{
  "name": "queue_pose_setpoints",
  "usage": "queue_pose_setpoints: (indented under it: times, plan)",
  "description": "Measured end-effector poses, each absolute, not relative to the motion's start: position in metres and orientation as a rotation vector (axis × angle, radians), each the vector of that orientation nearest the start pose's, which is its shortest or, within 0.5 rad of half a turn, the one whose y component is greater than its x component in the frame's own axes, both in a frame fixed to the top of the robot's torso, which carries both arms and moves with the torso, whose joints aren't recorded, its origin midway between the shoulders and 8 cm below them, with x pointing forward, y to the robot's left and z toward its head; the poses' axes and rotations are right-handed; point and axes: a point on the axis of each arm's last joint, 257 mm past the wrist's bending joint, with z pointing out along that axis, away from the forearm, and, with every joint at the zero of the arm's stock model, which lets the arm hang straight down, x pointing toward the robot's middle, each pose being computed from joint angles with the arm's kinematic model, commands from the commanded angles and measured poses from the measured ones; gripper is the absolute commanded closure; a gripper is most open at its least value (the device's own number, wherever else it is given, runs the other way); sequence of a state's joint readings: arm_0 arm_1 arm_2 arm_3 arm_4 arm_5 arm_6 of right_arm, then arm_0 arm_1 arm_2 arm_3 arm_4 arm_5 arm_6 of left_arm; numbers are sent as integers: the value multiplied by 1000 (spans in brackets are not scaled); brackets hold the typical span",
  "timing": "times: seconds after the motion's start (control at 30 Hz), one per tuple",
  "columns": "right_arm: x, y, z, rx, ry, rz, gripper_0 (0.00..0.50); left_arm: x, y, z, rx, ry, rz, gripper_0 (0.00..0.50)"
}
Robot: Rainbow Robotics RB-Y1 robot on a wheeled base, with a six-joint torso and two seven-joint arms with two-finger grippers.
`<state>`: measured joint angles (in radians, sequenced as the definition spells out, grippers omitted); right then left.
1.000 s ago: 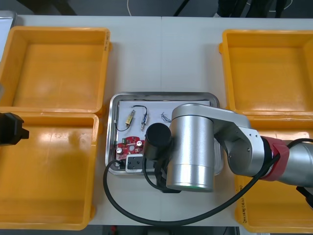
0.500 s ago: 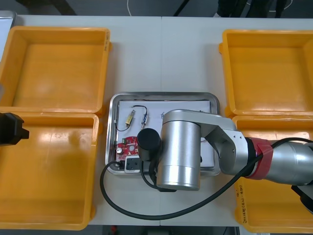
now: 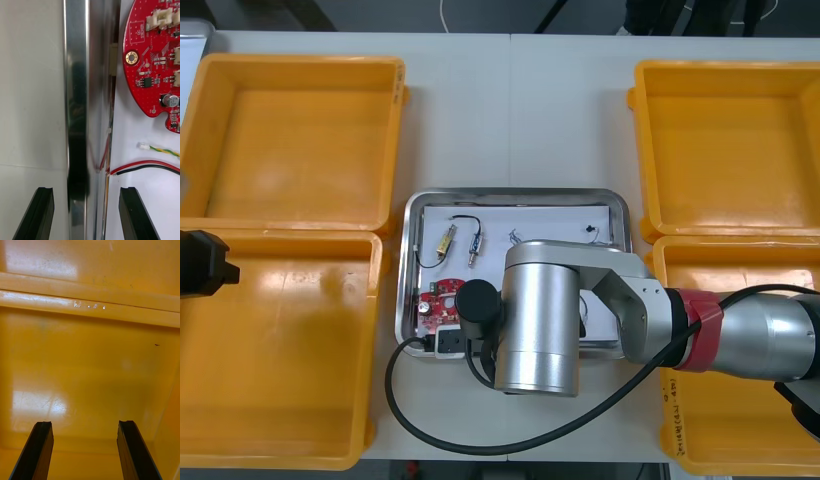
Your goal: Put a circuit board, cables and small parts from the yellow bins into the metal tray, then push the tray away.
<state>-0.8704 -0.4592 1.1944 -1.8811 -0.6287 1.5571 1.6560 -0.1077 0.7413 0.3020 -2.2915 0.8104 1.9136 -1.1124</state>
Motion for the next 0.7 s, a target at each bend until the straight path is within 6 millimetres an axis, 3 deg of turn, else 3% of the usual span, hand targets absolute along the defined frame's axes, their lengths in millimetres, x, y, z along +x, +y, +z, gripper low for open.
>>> queue_pose_setpoints:
  times: [0.2,0.7]
  plan:
    - [349,-13,-331,-2032,2011,-299,0,361,358,-171,-187,2652,-16,0]
    - [352,-14,-324,-2038,2002,-333,0,361,358,-171,-187,2652,-16,0]
